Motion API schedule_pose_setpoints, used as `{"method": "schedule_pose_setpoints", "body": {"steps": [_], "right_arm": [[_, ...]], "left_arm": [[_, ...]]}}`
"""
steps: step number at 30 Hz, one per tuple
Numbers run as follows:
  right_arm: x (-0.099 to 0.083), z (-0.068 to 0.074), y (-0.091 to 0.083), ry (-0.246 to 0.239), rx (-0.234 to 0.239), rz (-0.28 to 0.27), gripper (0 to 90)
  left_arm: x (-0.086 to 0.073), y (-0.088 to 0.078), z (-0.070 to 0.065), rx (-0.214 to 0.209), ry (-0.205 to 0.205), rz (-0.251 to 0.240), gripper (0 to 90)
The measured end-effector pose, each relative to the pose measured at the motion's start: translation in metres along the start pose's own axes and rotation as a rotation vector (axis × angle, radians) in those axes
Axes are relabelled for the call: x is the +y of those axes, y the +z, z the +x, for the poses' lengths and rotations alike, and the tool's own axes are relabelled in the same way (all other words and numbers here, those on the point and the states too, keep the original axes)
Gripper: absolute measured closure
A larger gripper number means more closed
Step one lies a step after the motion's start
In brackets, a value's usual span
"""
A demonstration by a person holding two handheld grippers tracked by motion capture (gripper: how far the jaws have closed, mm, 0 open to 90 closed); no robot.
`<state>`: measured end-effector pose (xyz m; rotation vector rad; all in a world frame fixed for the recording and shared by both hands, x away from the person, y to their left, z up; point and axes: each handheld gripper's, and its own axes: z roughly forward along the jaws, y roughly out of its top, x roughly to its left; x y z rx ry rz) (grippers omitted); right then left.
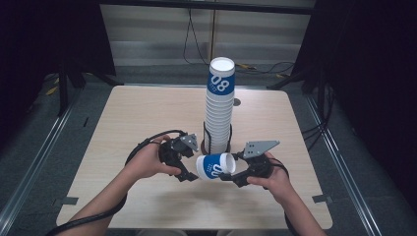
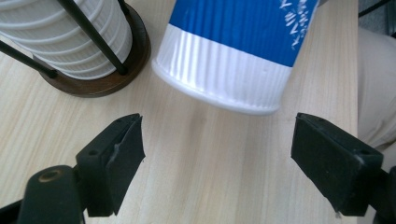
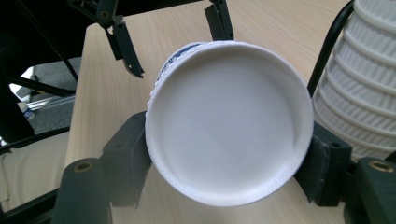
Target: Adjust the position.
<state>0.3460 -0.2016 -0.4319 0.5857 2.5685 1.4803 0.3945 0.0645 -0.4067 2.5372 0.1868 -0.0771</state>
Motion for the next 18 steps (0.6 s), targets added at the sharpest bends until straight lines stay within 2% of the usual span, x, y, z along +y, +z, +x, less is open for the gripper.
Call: {"method": "schedule_pose_setpoints", "body": {"steps": [1, 2, 4, 10, 12, 14, 15, 16, 17, 18], "right_arm": [[0.000, 0.000, 0.000, 0.001, -0.006, 0.002, 28.4], [-0.001, 0.000, -0.001, 0.002, -0.004, 0.000, 28.4], [-0.001, -0.001, -0.002, 0.009, -0.007, -0.008, 28.4], [-0.001, -0.002, -0.006, 0.019, -0.016, -0.036, 28.3], [-0.001, -0.002, -0.006, 0.018, -0.014, -0.044, 28.4], [0.000, -0.002, -0.006, 0.019, -0.013, -0.046, 28.4], [0.000, -0.002, -0.006, 0.020, -0.012, -0.044, 28.4], [0.000, -0.002, -0.006, 0.020, -0.013, -0.045, 28.4], [0.000, -0.002, -0.006, 0.019, -0.014, -0.045, 28.4], [-0.001, -0.002, -0.006, 0.020, -0.009, -0.046, 28.4]], "left_arm": [[-0.001, 0.000, 0.001, -0.004, 0.000, -0.010, 16.9], [-0.003, 0.001, 0.001, -0.005, -0.018, -0.024, 16.9], [-0.004, 0.001, 0.002, -0.004, -0.019, -0.032, 16.9], [-0.009, 0.004, 0.004, -0.015, -0.057, -0.105, 16.9], [-0.011, 0.004, 0.005, -0.026, -0.060, -0.098, 16.8], [-0.013, 0.007, 0.005, -0.022, -0.071, -0.123, 16.8], [-0.013, 0.007, 0.007, -0.036, -0.068, -0.114, 16.8], [-0.014, 0.008, 0.006, -0.036, -0.079, -0.125, 16.8], [-0.015, 0.010, 0.006, -0.027, -0.081, -0.144, 16.8], [-0.015, 0.008, 0.007, -0.012, -0.077, -0.123, 16.8]]}}
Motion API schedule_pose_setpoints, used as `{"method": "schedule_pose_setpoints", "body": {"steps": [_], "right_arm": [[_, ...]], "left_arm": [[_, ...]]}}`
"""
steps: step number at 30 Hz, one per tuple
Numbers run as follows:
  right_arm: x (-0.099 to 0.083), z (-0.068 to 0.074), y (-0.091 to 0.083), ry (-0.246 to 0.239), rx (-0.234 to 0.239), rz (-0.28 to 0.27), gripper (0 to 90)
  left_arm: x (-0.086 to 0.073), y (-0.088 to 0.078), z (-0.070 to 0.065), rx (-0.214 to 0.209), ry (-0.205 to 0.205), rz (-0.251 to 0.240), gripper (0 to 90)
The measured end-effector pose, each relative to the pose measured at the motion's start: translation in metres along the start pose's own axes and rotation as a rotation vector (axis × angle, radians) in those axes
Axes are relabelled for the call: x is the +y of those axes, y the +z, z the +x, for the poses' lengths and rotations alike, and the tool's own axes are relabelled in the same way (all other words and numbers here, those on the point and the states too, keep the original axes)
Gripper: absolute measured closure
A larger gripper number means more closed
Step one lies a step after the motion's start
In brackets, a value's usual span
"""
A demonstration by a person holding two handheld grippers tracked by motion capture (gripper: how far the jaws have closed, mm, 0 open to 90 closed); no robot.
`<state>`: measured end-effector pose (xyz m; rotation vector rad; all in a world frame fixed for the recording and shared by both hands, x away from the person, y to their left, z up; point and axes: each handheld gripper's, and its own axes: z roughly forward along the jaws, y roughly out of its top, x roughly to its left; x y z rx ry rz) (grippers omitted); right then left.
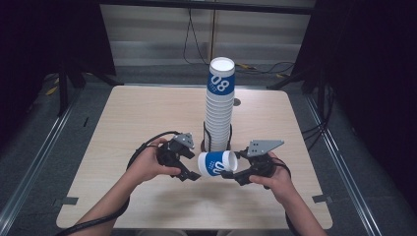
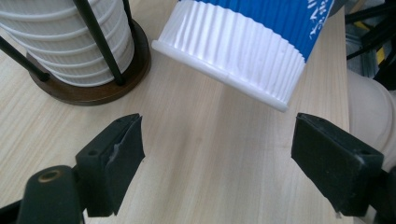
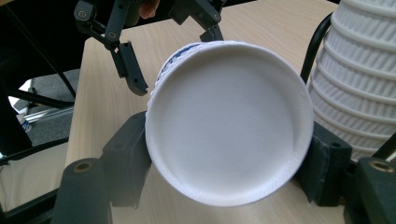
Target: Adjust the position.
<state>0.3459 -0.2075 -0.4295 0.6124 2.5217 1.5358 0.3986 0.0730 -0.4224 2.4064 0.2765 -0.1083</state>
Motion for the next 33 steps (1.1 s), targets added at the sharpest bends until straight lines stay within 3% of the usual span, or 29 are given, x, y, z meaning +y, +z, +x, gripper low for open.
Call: {"method": "schedule_pose_setpoints", "body": {"steps": [1, 2, 4, 7, 8, 9, 15, 17, 20, 23, 33], "right_arm": [[0.000, 0.000, 0.000, 0.000, -0.002, -0.001, 28.4], [0.000, 0.000, 0.000, 0.001, -0.001, -0.002, 28.4], [0.000, -0.001, 0.000, 0.006, 0.002, -0.009, 28.4], [0.000, -0.001, -0.001, 0.011, 0.003, -0.017, 28.4], [0.000, -0.001, -0.001, 0.010, 0.004, -0.016, 28.3], [0.000, -0.001, 0.000, 0.009, 0.004, -0.015, 28.4], [0.000, 0.000, 0.001, 0.011, 0.005, -0.014, 28.4], [0.001, 0.000, 0.001, 0.013, 0.006, -0.019, 28.4], [0.000, -0.001, 0.000, 0.017, 0.004, -0.026, 28.4], [-0.001, -0.002, 0.000, 0.023, 0.000, -0.023, 28.4], [0.000, -0.001, 0.003, 0.030, 0.011, -0.033, 28.4]], "left_arm": [[-0.002, 0.001, 0.001, -0.024, -0.014, -0.024, 16.7], [-0.003, 0.002, 0.001, -0.023, -0.032, -0.059, 16.8], [-0.005, 0.003, 0.002, -0.029, -0.049, -0.083, 16.8], [-0.007, 0.002, 0.004, -0.026, -0.042, -0.076, 16.7], [-0.007, 0.002, 0.003, -0.031, -0.059, -0.096, 16.6], [-0.007, 0.002, 0.004, -0.030, -0.047, -0.095, 16.6], [-0.008, 0.006, 0.002, -0.040, -0.065, -0.118, 16.4], [-0.007, 0.004, 0.002, -0.037, -0.053, -0.083, 16.4], [-0.008, 0.007, 0.001, -0.048, -0.060, -0.120, 16.4], [-0.008, 0.008, 0.001, -0.051, -0.057, -0.109, 16.3], [-0.008, 0.016, 0.000, -0.069, -0.078, -0.149, 16.2]]}}
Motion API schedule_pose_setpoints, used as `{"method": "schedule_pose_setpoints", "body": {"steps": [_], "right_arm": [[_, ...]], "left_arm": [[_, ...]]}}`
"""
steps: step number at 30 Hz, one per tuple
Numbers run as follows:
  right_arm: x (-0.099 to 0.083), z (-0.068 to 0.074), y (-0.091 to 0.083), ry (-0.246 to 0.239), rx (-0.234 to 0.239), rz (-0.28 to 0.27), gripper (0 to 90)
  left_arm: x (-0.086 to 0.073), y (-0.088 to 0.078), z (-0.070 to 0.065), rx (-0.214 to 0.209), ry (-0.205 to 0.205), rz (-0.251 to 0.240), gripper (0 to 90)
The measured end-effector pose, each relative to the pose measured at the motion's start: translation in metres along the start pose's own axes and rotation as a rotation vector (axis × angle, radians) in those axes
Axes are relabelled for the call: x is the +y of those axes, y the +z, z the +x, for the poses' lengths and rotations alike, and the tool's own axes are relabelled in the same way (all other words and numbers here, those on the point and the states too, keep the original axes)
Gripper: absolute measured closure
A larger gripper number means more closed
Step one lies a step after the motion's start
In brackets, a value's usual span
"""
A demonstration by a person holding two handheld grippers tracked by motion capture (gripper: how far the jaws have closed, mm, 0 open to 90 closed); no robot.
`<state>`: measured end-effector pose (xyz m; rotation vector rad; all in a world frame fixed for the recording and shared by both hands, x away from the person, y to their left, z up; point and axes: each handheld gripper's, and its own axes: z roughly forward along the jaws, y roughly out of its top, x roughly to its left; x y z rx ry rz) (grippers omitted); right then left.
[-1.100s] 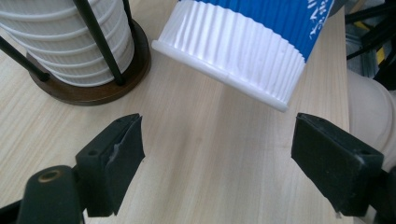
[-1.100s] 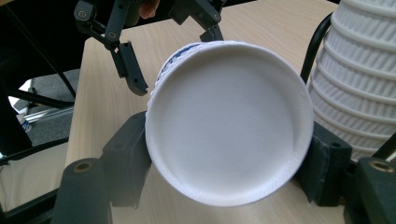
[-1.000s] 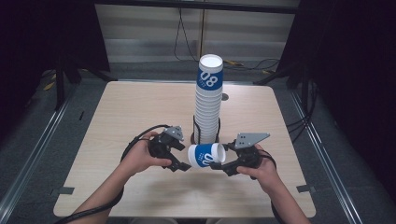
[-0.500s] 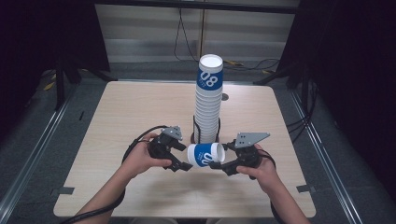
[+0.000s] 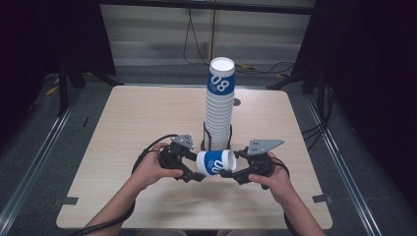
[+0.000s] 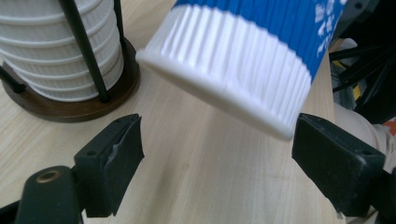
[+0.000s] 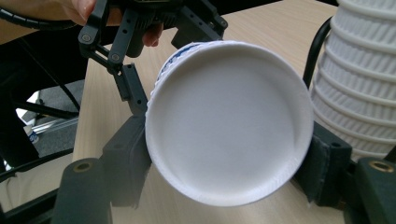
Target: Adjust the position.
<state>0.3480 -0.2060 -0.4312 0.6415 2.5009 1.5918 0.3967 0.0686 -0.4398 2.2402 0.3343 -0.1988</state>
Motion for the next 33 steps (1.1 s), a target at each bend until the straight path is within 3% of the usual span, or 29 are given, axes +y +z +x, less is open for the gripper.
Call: {"method": "schedule_pose_setpoints", "body": {"steps": [5, 7, 10, 14, 16, 17, 18, 24, 33], "right_arm": [[0.0008, 0.0011, 0.0007, 0.000, 0.007, -0.004, 28.4], [0.0007, 0.0013, 0.0007, 0.002, 0.013, -0.007, 28.4], [0.0005, 0.0020, 0.0012, -0.004, 0.022, -0.005, 28.5], [0.0008, 0.0028, 0.0018, -0.002, 0.033, -0.009, 28.5], [0.0009, 0.0029, 0.0022, -0.005, 0.035, -0.011, 28.5], [0.0008, 0.0030, 0.0025, -0.004, 0.037, -0.012, 28.5], [0.0007, 0.0032, 0.0028, -0.003, 0.039, -0.014, 28.5], [0.0014, 0.0041, 0.0042, -0.008, 0.045, -0.013, 28.5], [-0.0001, 0.0037, 0.0062, -0.009, 0.052, 0.003, 28.6]], "left_arm": [[0.0008, 0.0005, 0.0008, -0.001, -0.003, -0.012, 15.4], [0.0007, 0.0017, 0.0005, -0.007, 0.013, -0.023, 15.1], [0.0015, 0.0021, 0.0004, 0.003, 0.025, 0.002, 13.5], [0.0018, 0.0036, 0.0000, -0.013, 0.021, -0.022, 11.1], [0.0034, 0.0027, -0.0007, -0.012, 0.033, -0.007, 10.5], [0.0044, 0.0024, -0.0013, 0.006, 0.041, 0.002, 10.6], [0.0039, 0.0043, -0.0010, -0.016, 0.042, -0.018, 10.6], [0.0065, 0.0055, -0.0022, -0.031, 0.077, -0.006, 12.9], [0.0060, 0.0075, -0.0043, -0.024, 0.095, 0.001, 15.7]]}}
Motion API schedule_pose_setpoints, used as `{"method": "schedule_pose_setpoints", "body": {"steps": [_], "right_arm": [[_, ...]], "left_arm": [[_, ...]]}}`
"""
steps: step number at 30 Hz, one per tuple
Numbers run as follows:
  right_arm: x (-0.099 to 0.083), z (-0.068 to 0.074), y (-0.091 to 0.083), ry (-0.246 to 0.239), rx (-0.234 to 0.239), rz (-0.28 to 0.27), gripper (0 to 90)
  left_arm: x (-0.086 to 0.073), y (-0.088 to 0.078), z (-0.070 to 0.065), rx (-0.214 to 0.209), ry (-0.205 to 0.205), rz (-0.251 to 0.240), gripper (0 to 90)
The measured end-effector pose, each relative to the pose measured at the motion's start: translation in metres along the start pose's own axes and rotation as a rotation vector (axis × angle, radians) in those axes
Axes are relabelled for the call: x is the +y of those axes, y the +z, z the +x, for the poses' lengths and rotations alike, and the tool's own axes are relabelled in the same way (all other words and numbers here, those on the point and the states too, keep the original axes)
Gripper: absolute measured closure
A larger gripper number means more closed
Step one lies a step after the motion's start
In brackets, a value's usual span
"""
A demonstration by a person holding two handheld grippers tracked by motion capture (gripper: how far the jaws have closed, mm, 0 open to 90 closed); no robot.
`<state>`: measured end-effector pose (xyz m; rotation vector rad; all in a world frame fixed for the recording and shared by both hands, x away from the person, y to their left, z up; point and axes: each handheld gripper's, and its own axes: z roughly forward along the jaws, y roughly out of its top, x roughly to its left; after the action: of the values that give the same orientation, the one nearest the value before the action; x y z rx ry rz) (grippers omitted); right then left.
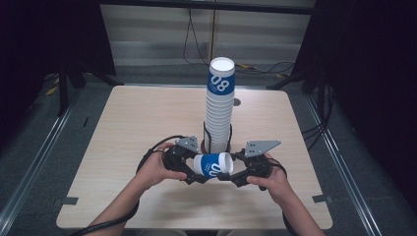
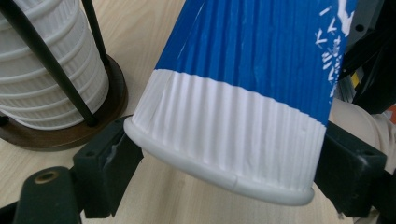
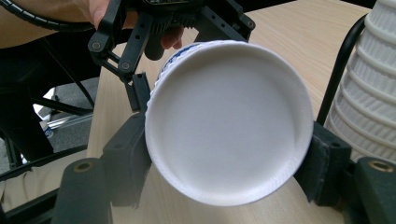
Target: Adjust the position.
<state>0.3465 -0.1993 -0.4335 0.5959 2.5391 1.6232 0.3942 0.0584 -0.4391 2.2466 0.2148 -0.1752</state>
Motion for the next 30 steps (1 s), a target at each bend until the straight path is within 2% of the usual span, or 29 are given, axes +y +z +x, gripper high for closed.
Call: {"method": "schedule_pose_setpoints", "body": {"steps": [3, 6, 8, 12, 16, 21, 25, 30], "right_arm": [[-0.0006, 0.0002, 0.0011, 0.002, 0.005, 0.004, 28.6], [-0.0014, -0.0001, 0.0020, 0.001, 0.006, 0.007, 28.7], [-0.0017, -0.0003, 0.0024, 0.007, 0.010, 0.001, 28.7], [-0.0017, -0.0007, 0.0021, 0.012, 0.012, -0.004, 28.7], [-0.0024, -0.0008, 0.0025, 0.014, 0.014, -0.002, 28.6], [-0.0029, -0.0012, 0.0028, 0.016, 0.017, -0.002, 28.5], [-0.0031, -0.0018, 0.0018, 0.020, 0.019, -0.008, 28.5], [-0.0046, -0.0023, 0.0025, 0.028, 0.023, 0.000, 28.6]], "left_arm": [[0.0002, -0.0010, 0.0004, 0.004, 0.019, 0.020, 16.2], [-0.0001, -0.0022, 0.0000, 0.008, 0.018, 0.031, 17.1], [-0.0013, -0.0021, -0.0001, 0.004, 0.010, 0.009, 17.3], [-0.0014, -0.0041, -0.0005, 0.011, 0.012, 0.016, 17.4], [-0.0020, -0.0033, -0.0006, 0.010, 0.016, -0.001, 17.2], [-0.0004, -0.0037, -0.0006, 0.010, 0.022, 0.015, 16.5], [-0.0004, -0.0035, -0.0006, 0.010, 0.018, -0.002, 16.4], [-0.0004, -0.0031, -0.0009, 0.015, 0.024, 0.012, 17.1]]}}
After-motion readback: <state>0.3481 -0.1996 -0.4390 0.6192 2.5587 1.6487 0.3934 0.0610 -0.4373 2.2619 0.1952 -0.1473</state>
